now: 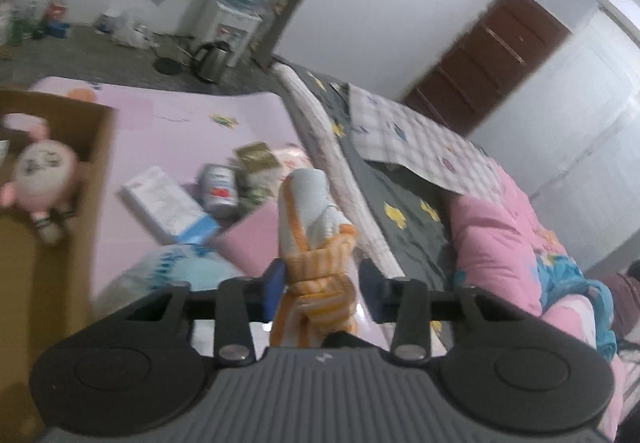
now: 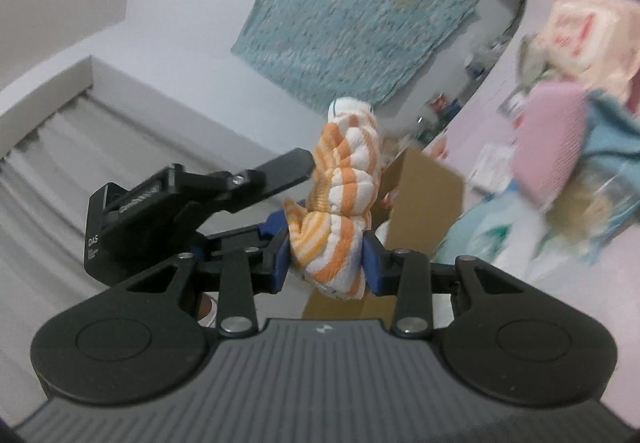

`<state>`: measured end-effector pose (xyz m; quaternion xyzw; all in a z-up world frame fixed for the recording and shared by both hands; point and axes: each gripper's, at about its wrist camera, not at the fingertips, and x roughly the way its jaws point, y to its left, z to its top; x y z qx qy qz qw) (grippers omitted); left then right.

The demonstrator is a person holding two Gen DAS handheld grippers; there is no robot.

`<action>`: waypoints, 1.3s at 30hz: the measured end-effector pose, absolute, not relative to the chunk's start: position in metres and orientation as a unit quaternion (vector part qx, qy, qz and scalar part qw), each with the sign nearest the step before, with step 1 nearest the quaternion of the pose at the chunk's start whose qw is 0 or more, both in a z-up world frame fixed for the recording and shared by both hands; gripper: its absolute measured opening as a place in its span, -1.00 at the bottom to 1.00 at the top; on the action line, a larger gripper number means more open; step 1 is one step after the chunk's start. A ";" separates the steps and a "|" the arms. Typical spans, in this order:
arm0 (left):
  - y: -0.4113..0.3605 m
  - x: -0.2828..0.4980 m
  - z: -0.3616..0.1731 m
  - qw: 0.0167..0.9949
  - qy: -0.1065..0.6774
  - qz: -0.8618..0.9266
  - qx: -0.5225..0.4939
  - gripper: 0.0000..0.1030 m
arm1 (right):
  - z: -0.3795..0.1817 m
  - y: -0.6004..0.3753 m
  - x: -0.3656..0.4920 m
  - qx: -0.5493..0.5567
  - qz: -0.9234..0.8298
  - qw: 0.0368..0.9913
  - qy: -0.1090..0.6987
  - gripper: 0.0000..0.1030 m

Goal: Organize soft objects
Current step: 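Lift the striped towel with the right tool and carry it over the box, then lower the striped towel into the box and open the right tool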

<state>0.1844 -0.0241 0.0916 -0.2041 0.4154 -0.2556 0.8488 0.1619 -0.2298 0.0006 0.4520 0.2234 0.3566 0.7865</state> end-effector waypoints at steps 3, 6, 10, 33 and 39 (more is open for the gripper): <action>0.011 0.176 0.099 0.860 0.401 -0.232 -0.215 -0.30 | 0.018 -0.200 0.168 0.433 0.379 0.782 0.239 -0.30; 0.044 0.169 0.108 0.873 0.386 -0.200 -0.222 -0.29 | 0.035 -0.164 0.177 0.415 0.398 0.777 0.257 -0.30; 0.089 0.176 0.111 0.885 0.373 -0.150 -0.235 -0.27 | 0.058 -0.110 0.204 0.390 0.407 0.775 0.284 -0.30; 0.257 0.236 0.062 0.887 0.350 0.020 -0.300 -0.24 | 0.004 0.089 0.410 0.292 0.221 0.803 0.470 -0.30; 0.275 0.229 0.054 0.882 0.352 0.030 -0.312 -0.24 | -0.022 0.109 0.416 0.275 0.193 0.804 0.491 -0.30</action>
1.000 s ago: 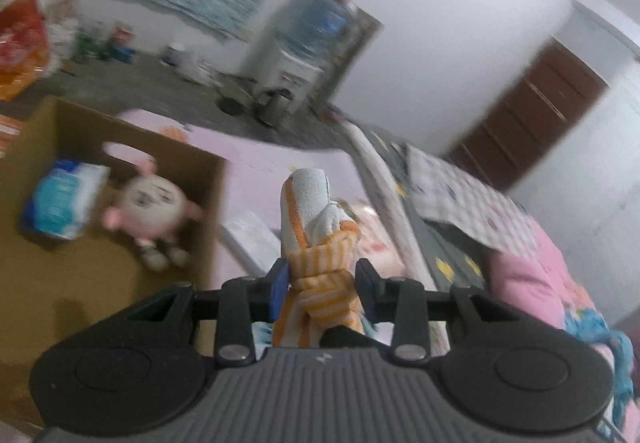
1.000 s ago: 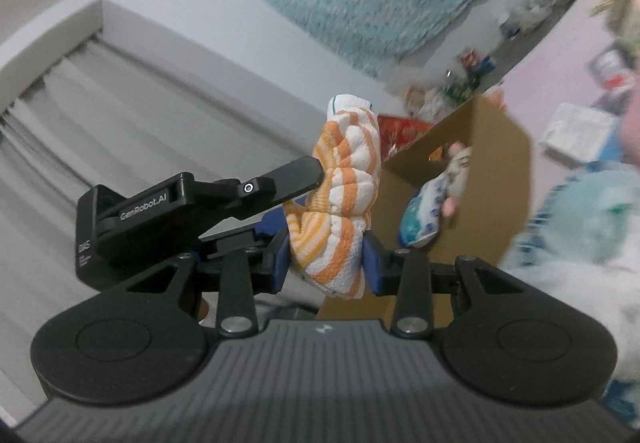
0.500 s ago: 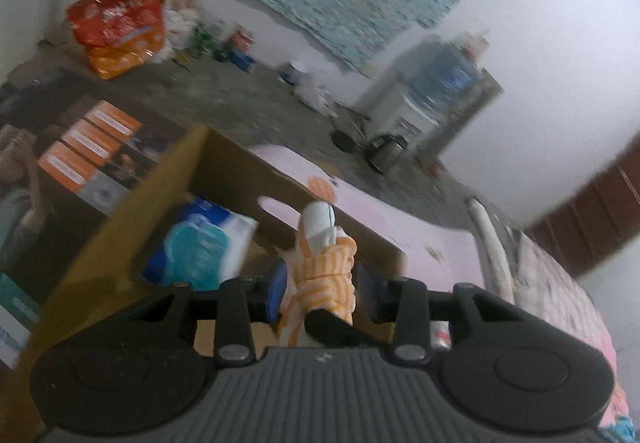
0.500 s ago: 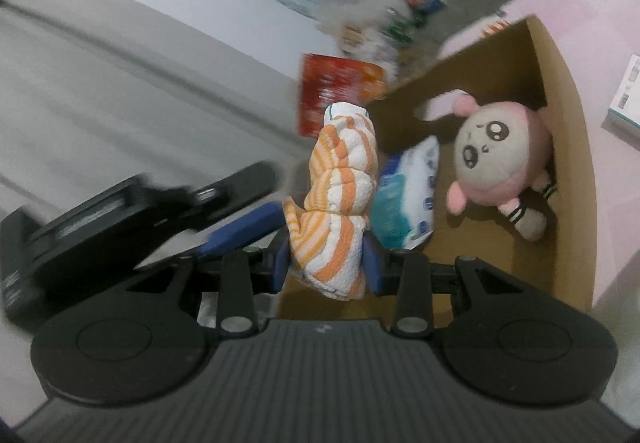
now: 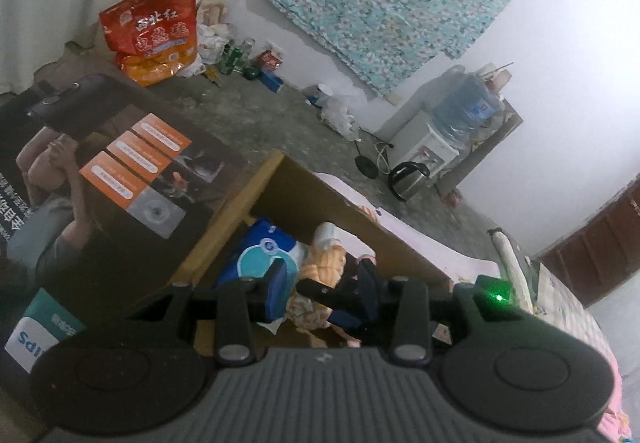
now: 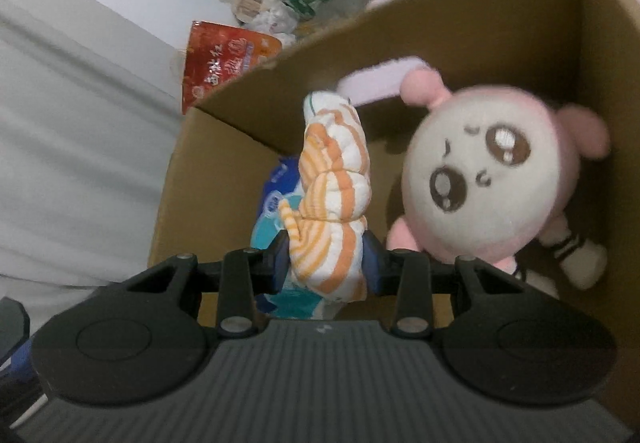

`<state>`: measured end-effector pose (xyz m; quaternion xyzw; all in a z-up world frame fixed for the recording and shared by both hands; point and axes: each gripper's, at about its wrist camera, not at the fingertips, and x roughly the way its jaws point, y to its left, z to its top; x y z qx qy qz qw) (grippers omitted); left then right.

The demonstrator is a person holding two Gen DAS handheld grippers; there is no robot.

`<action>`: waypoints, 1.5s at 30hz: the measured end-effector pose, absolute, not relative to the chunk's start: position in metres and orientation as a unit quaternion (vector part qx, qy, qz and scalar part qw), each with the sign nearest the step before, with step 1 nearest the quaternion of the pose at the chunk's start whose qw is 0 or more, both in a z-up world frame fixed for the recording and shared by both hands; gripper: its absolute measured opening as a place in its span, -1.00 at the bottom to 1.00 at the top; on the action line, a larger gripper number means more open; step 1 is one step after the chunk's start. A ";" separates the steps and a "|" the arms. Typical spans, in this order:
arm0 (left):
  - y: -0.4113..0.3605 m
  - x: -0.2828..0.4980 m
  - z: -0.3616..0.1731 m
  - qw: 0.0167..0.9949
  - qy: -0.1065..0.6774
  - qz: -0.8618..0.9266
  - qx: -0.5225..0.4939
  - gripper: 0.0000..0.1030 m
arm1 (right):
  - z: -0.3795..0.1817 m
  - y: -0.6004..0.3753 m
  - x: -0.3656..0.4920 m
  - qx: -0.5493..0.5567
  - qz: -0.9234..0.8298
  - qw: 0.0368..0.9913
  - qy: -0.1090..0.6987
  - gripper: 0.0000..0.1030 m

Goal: Organize soft objects
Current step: 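Lower the striped towel into the box and open the right tool, then move the left tool back over the bed toward the pink knitted pad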

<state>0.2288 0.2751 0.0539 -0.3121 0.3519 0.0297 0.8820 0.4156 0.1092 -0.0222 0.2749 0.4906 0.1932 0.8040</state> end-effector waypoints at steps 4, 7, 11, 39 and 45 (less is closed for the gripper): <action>0.283 0.226 0.049 0.879 0.352 0.029 -0.319 -0.24 | -0.038 0.105 0.415 0.278 0.155 0.800 0.509 -0.32; 0.284 0.225 0.046 0.878 0.354 0.029 -0.320 -0.24 | -0.049 0.102 0.414 0.290 0.146 0.796 0.511 -0.32; 0.283 0.223 0.046 0.878 0.356 0.027 -0.319 -0.24 | -0.050 0.108 0.416 0.291 0.159 0.787 0.520 -0.22; 0.169 0.136 0.093 0.923 0.336 -0.059 -0.176 0.90 | 0.079 -0.117 0.243 0.339 0.295 0.829 0.334 0.62; 0.107 0.114 0.090 0.928 0.330 -0.128 -0.112 0.94 | 0.056 -0.211 0.169 0.360 0.234 0.856 0.288 0.67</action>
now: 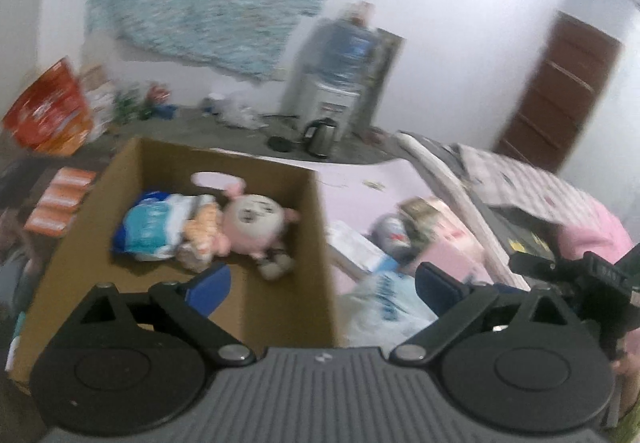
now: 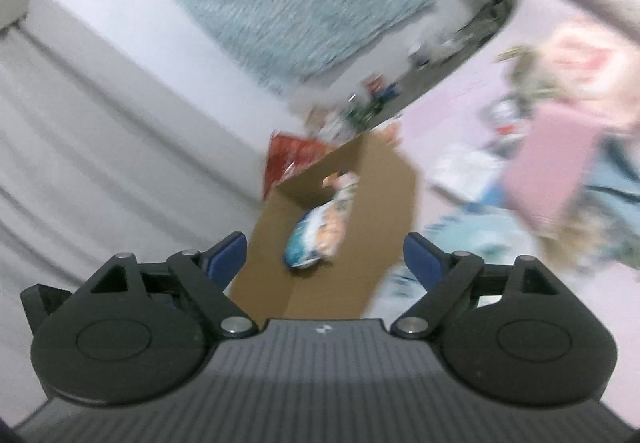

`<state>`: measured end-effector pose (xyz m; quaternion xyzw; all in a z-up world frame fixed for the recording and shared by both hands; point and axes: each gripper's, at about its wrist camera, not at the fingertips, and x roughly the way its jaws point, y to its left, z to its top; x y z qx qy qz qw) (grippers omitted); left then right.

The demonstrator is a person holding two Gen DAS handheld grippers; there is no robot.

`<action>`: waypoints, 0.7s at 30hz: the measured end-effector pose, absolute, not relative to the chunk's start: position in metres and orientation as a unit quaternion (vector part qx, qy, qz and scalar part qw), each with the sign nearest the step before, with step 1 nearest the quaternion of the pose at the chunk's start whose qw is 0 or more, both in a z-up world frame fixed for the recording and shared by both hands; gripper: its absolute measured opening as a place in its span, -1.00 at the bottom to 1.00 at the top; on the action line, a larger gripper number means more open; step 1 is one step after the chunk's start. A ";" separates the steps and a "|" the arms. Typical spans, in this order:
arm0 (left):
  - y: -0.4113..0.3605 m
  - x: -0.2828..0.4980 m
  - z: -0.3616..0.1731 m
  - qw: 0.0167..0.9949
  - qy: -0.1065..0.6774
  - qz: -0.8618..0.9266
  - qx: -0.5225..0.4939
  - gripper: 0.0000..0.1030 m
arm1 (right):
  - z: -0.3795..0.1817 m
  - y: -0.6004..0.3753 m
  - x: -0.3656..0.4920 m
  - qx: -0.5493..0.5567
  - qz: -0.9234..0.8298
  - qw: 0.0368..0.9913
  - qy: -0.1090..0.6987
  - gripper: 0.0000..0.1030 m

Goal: Organize soft objects
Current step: 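Move the left tool back over the bed toward the pink knitted pad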

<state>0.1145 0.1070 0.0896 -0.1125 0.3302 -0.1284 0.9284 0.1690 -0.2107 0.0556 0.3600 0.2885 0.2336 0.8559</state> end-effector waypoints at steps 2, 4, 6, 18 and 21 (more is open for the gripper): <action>0.089 0.109 0.088 0.930 0.325 -0.146 -0.095 0.94 | 0.040 -0.237 0.145 0.373 0.207 0.862 0.274 0.67; 0.070 0.106 0.085 0.928 0.323 -0.165 -0.081 0.94 | 0.022 -0.253 0.128 0.386 0.186 0.865 0.262 0.67; 0.055 0.105 0.082 0.925 0.326 -0.179 -0.071 0.94 | 0.001 -0.261 0.112 0.404 0.166 0.864 0.252 0.67; -0.018 0.102 0.064 0.904 0.342 -0.252 -0.052 1.00 | -0.064 -0.286 0.083 0.455 0.132 0.845 0.248 0.68; -0.028 0.107 0.064 0.898 0.353 -0.256 -0.050 1.00 | -0.067 -0.289 0.085 0.458 0.136 0.843 0.248 0.68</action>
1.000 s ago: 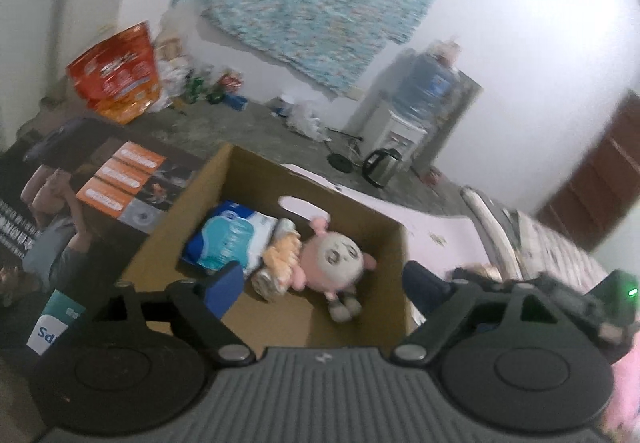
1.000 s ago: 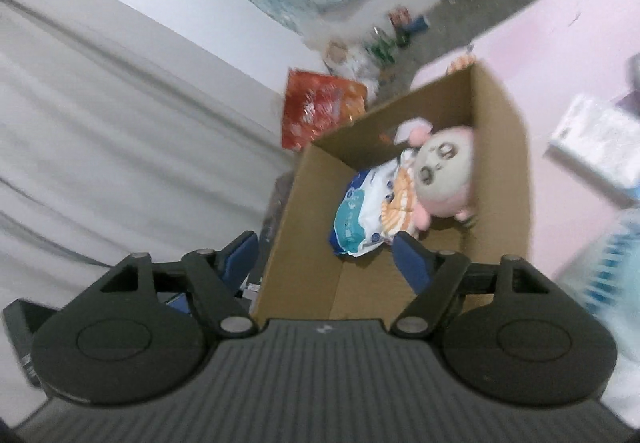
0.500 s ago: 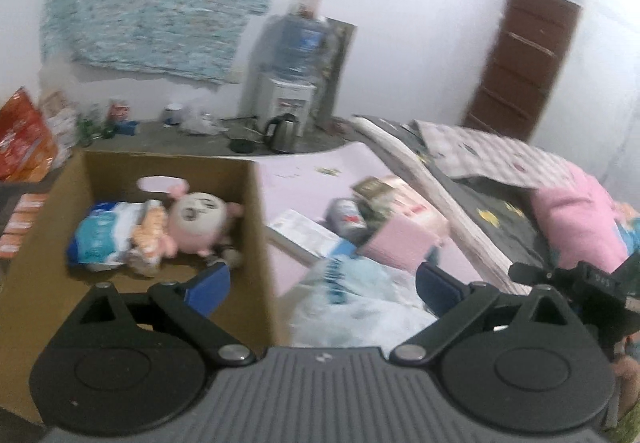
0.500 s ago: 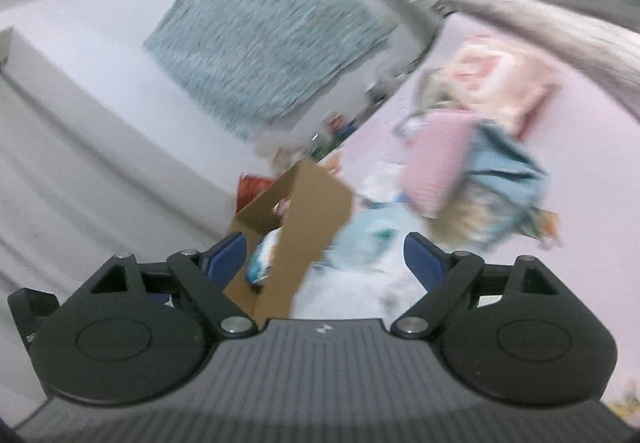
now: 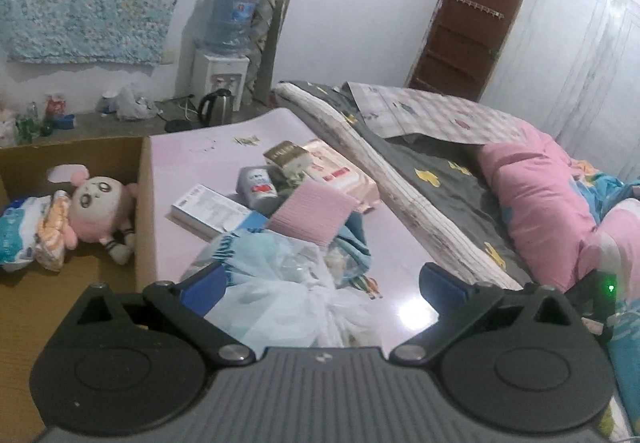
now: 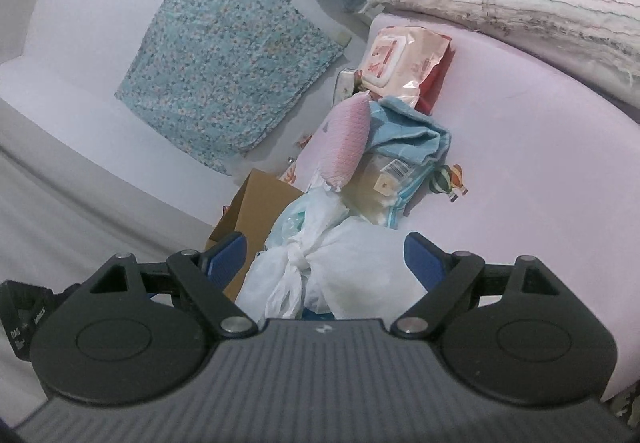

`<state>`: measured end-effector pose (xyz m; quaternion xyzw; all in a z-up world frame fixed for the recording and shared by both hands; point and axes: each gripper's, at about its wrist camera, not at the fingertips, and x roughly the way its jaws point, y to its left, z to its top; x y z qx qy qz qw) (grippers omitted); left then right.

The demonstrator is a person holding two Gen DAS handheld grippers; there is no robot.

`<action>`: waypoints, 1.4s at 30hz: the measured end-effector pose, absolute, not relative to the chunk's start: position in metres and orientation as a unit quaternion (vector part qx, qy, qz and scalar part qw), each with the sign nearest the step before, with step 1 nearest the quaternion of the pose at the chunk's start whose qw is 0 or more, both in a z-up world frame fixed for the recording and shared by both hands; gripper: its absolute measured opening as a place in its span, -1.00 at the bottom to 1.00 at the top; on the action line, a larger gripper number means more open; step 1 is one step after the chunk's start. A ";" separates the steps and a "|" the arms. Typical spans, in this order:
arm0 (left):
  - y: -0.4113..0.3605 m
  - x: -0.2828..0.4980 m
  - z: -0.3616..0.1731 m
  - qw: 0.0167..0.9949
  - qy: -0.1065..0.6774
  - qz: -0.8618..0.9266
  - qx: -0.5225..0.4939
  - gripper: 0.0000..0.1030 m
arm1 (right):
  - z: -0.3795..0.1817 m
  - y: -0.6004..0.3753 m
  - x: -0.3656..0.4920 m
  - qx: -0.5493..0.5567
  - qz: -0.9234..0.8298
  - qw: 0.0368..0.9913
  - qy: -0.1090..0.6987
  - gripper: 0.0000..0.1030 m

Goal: Organize soft objects
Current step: 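Move the left tool back over the bed toward the pink knitted pad, then lower the left tool onto the pink knitted pad and close on it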

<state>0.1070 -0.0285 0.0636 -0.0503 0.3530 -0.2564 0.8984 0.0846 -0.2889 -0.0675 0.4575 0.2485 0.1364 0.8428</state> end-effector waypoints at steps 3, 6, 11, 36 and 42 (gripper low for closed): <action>-0.036 0.111 0.065 0.898 0.353 -0.260 -0.044 1.00 | -0.070 -0.292 0.087 0.458 0.139 0.842 0.248 0.68; -0.042 0.113 0.067 0.901 0.348 -0.258 -0.038 1.00 | -0.073 -0.295 0.090 0.461 0.141 0.840 0.250 0.68; -0.055 0.119 0.071 0.910 0.327 -0.255 -0.009 1.00 | -0.078 -0.296 0.098 0.465 0.146 0.836 0.252 0.67; -0.133 0.316 0.019 0.865 0.454 -0.207 -0.045 0.49 | -0.084 -0.288 0.217 0.452 0.157 0.846 0.234 0.17; -0.139 0.357 -0.020 0.829 0.520 -0.182 -0.092 0.62 | -0.092 -0.282 0.242 0.443 0.152 0.848 0.247 0.19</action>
